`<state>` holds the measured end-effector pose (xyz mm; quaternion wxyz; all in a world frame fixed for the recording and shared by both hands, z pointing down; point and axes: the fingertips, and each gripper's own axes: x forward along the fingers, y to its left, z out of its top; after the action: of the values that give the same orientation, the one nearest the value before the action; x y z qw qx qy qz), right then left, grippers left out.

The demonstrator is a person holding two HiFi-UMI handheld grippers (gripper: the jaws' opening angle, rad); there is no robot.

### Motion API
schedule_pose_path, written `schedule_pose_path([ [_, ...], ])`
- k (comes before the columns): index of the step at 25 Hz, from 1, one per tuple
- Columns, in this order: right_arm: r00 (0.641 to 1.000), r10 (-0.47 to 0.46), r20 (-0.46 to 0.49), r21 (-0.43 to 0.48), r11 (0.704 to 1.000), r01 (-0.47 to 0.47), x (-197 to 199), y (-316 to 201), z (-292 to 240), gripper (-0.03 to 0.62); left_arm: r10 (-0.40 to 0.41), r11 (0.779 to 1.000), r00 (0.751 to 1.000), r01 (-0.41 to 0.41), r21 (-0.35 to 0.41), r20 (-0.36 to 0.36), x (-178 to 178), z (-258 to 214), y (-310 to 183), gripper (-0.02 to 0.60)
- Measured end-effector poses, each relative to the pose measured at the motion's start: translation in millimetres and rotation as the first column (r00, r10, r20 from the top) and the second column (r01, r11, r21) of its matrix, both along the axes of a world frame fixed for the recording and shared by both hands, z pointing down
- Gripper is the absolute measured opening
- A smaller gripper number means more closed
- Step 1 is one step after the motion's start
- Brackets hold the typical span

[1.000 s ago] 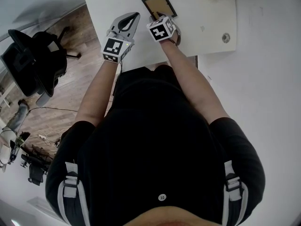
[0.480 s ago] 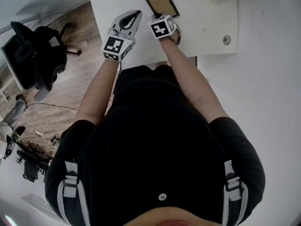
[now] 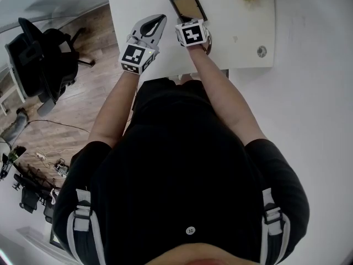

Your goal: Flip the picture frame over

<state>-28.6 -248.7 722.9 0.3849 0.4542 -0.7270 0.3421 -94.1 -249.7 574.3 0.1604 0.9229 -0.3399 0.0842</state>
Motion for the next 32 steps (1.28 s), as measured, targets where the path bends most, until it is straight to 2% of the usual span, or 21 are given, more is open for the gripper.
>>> schedule_pose_path([
  [7,0.994,0.029,0.105,0.009,1.000,-0.030,4.2,4.8,-38.1,0.049,-0.020,1.000,1.000,0.020,0.023,0.016,4.1,-17.7,10.1,0.005],
  [13,0.968,0.078,0.240,-0.009,0.997,-0.078,8.8,11.6,-57.7,0.051,-0.043,0.998,0.999,0.042,0.047,0.018,7.3,-31.5,17.0,0.005],
  [21,0.937,0.085,0.338,-0.027,0.996,-0.081,13.1,22.4,-80.1,0.051,-0.058,0.995,0.998,0.057,0.083,0.010,16.2,-48.9,26.1,0.005],
  [27,0.898,0.102,0.427,-0.057,0.995,-0.086,14.1,30.7,-95.4,0.051,-0.063,0.993,0.998,0.061,0.102,0.019,20.7,-58.2,33.7,0.005],
  [32,0.846,0.136,0.515,-0.102,0.990,-0.097,14.5,37.0,-99.8,0.051,-0.064,0.991,0.998,0.062,0.117,0.015,26.9,-65.8,38.4,0.005],
])
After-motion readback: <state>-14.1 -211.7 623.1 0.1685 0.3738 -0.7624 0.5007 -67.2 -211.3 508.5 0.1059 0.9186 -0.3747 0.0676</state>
